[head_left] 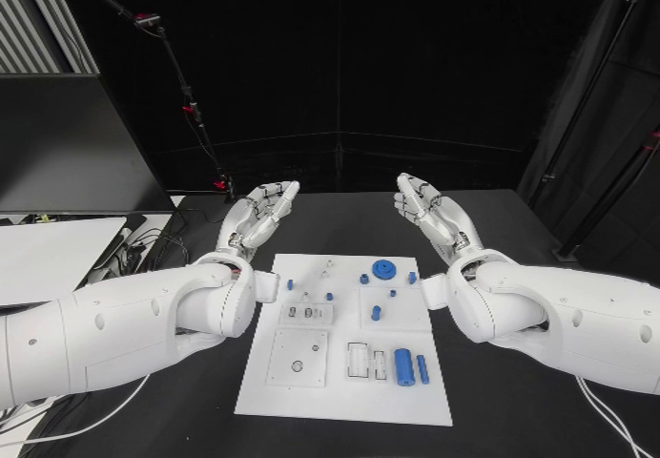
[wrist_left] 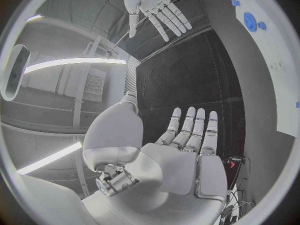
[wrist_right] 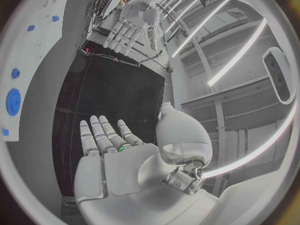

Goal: Assemble the parts on the task board

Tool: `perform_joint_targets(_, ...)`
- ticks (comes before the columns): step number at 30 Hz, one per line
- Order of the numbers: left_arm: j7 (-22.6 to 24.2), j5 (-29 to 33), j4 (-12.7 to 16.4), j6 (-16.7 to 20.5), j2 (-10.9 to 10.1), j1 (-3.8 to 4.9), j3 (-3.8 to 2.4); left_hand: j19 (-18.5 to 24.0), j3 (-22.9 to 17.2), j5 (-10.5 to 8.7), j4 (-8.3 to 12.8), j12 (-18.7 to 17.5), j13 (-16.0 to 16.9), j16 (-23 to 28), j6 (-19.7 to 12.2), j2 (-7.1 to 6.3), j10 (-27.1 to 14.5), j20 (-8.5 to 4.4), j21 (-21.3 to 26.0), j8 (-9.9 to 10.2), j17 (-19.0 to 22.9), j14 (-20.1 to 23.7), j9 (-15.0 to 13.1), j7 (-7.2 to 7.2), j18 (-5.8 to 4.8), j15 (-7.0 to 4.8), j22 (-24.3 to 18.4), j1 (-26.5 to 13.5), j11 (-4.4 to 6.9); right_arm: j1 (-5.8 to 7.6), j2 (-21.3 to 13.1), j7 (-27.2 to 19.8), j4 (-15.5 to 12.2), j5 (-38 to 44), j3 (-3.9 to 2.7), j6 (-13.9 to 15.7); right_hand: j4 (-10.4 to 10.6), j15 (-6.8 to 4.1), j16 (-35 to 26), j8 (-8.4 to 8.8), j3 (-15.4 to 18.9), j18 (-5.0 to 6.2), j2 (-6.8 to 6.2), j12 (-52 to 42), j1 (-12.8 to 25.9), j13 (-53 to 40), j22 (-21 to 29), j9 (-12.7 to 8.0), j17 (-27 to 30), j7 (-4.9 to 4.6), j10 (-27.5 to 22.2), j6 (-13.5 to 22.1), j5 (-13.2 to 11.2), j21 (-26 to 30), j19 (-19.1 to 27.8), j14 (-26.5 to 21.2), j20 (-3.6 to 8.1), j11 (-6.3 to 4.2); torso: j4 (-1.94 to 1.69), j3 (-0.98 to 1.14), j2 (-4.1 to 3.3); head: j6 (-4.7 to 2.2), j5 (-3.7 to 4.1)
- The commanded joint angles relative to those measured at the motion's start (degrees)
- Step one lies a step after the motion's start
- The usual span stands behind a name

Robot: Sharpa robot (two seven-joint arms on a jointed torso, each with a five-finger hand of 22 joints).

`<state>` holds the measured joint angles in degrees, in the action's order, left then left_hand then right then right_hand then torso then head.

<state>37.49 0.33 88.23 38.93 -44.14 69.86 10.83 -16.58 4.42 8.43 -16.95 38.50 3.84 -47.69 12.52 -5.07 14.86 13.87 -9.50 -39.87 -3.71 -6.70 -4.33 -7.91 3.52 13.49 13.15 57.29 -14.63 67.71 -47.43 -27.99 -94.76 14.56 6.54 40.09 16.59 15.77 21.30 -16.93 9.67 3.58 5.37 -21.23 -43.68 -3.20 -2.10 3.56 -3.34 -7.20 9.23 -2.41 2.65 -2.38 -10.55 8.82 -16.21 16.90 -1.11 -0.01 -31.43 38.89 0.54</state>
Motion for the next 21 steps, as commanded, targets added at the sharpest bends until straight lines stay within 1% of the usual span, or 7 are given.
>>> perform_joint_targets(1, 19.0, -1.2, -0.2, -4.7, 0.1, 1.06, 0.79, -0.2, 0.0, 0.34, -0.2, 0.3, 0.0, -0.3, 0.2, 0.14, -0.1, 0.00, -0.1, -0.3, 0.0, 0.0, 0.0, -9.14, 0.76, 0.24, 0.1, 0.4, -0.38, 0.62, -0.2, 0.2, -0.5, 7.4, 0.29, -3.1, 0.2, 0.29, 0.1, -0.19, 0.0, 0.89, -0.05, -0.1, -0.3, -0.1, -0.1, 0.0, 0.0, -9.99, -0.1, -0.4, 0.2, -0.1, 0.2, 0.0, -0.37, 0.25, -0.04, -0.01, -0.01, 0.00, -0.01)
perform_joint_targets(4, 21.1, -1.3, -0.4, -5.5, 0.2, 1.90, 1.69, -0.4, -0.2, 0.30, -0.2, 0.4, 0.0, -0.3, 0.3, 0.38, 0.0, 0.10, -0.3, -0.4, 0.0, 0.0, 0.0, -9.14, 0.73, 0.33, 0.2, 0.4, -0.40, 0.83, -0.3, 0.2, -0.6, 8.0, 0.46, -3.3, 0.2, 0.31, 0.2, -0.22, 0.0, 0.88, -0.02, -0.2, -0.4, -0.1, -0.1, 0.0, 0.0, -9.96, -0.1, -0.4, 0.2, -0.1, 0.2, 0.0, -0.38, 0.27, -0.04, -0.01, -0.01, 0.00, -0.01)
perform_joint_targets(7, 22.0, -1.3, -0.5, -5.8, 0.2, 2.24, 2.06, -0.5, -0.3, 0.25, -0.2, 0.5, 0.0, -0.4, 0.5, 0.64, 0.1, 0.37, -0.4, -0.7, 0.0, -0.1, 0.0, -9.15, 0.72, 0.51, 0.4, 0.3, -0.44, 0.83, -0.3, 0.2, -0.6, 8.0, 0.46, -3.3, 0.2, 0.32, 0.3, -0.24, -0.1, 0.88, 0.00, -0.3, -0.5, -0.1, -0.1, 0.0, 0.0, -9.94, 0.0, -0.4, 0.2, -0.2, 0.1, 0.0, -0.39, 0.28, -0.04, -0.01, -0.01, 0.00, -0.01)
perform_joint_targets(9, 21.4, -1.3, -0.8, -6.7, 0.1, 2.27, 2.09, -0.7, -0.4, 0.22, -0.1, 0.9, 0.1, -0.5, 1.4, 0.81, 0.6, 0.93, -0.6, -1.2, 0.0, -0.2, -0.1, -9.14, 0.80, 0.82, 0.5, 0.1, -0.50, 0.83, 0.1, 0.7, 0.1, 8.1, 0.46, -4.0, 0.2, 0.38, 0.5, -0.32, -0.1, 0.86, 0.05, -0.5, -0.6, -0.1, -0.1, 0.0, -0.1, -9.95, 0.0, -0.4, 0.2, -0.2, 0.1, 0.1, -0.40, 0.28, -0.16, -0.01, -0.07, 0.30, -0.66)
perform_joint_targets(14, 21.0, -1.3, -1.1, -7.1, 0.2, 2.27, 2.09, -0.9, -0.5, 0.25, -0.1, 1.3, 0.1, -0.5, 2.1, 0.97, 1.1, 1.50, -0.9, -1.6, 0.0, -0.1, 0.0, -9.13, 1.01, 0.97, 0.7, 0.2, -0.51, 0.83, 0.2, 0.8, 0.4, 8.1, 0.46, -4.6, 0.2, 0.60, 1.0, -0.44, -0.2, 0.72, 0.17, -1.1, -0.9, -0.2, -0.1, 0.0, -0.1, -9.99, 0.3, -0.5, 0.2, -0.3, -0.1, 0.3, -0.43, 0.27, -0.16, -0.02, -0.10, 0.45, -0.82)
perform_joint_targets(16, 20.9, -1.3, -1.3, -7.1, 0.3, 2.28, 2.10, -1.0, -0.4, 0.29, -0.1, 1.3, 0.1, -0.5, 2.1, 0.91, 1.1, 1.59, -1.0, -1.6, 0.0, -0.1, 0.0, -9.13, 1.04, 1.02, 0.7, 0.1, -0.52, 0.83, 0.2, 0.8, 0.5, 8.0, 0.46, -4.9, 0.2, 0.64, 1.2, -0.48, -0.2, 0.66, 0.22, -1.5, -1.1, -0.3, -0.2, 0.0, -0.1, -9.99, 0.5, -0.5, 0.2, -0.3, -0.1, 0.4, -0.43, 0.27, -0.14, -0.01, -0.08, 0.95, -0.86)
perform_joint_targets(21, 20.6, -1.3, -1.4, -7.3, 0.2, 2.28, 2.10, -1.6, 0.0, 0.61, -0.2, 1.4, 0.0, -0.5, 2.4, -0.37, 1.1, 2.37, -1.5, -1.5, 0.0, -0.2, 0.2, -9.15, 1.36, 1.44, 1.2, 0.3, -0.60, 0.83, 0.3, 1.4, 0.8, 8.0, 0.46, -5.8, 0.2, 0.66, 1.8, -0.49, -0.2, 0.59, 0.38, -2.6, -1.4, -0.4, -0.2, -0.1, -0.2, -9.97, 1.0, -0.5, 0.2, -0.4, -0.3, 0.6, -0.40, 0.27, -0.14, 0.02, -0.11, 1.27, -0.86)
